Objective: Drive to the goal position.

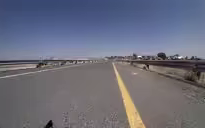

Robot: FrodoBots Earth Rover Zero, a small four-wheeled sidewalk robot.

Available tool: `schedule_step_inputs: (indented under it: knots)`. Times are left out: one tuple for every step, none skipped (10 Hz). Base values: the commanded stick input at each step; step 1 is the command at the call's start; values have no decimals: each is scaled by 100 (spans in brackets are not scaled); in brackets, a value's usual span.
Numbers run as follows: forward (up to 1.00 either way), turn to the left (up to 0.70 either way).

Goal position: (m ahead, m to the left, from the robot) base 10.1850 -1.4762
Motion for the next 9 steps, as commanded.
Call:
schedule_step_inputs:
  knots:
    - [100,0]
    - [100,0]
    - [100,0]
    - [100,0]
    - [100,0]
    - [100,0]
    - [100,0]
    - [100,0]
    - [100,0]
